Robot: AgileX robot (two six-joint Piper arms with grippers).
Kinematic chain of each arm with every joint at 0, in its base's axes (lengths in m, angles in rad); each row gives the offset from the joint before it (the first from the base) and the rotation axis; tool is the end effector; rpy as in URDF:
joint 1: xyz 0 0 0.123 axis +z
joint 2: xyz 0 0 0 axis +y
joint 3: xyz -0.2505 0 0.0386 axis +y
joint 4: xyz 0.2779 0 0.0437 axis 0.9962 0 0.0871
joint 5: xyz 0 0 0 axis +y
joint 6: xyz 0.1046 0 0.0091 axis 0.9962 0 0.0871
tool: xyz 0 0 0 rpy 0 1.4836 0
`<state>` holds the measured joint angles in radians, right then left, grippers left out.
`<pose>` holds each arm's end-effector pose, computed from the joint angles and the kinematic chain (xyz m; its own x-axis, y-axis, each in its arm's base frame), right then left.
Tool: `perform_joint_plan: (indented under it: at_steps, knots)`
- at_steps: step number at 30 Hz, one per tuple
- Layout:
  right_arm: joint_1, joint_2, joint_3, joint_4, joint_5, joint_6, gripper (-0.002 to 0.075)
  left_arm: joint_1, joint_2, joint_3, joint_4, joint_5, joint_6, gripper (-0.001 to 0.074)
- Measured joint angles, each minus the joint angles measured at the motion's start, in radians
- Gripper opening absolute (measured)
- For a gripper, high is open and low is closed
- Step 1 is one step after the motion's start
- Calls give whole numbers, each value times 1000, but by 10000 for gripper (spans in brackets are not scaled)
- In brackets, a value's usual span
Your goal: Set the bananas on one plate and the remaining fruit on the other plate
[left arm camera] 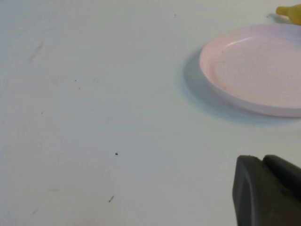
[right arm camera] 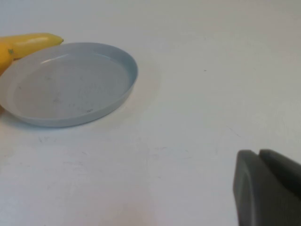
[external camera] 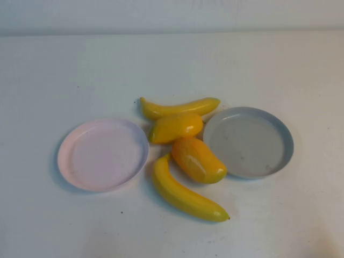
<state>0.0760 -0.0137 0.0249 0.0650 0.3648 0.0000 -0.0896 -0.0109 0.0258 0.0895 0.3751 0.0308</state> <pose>0.1274 0.0121 0.1689 -0.2887 0.0389 -0.9566 -0.0807 0.9946 0.0648 0.1276 -0.0080 0.1672 -0.2871 0.1401 -0.9476 0.0916 0.9887 0.1184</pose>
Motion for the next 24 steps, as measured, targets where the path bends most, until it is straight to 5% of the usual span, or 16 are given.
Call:
perform_joint_plan:
  at_steps: [24]
  knots:
    - [0, 0, 0, 0, 0, 0, -15, 0, 0, 0, -41, -84, -62, -2]
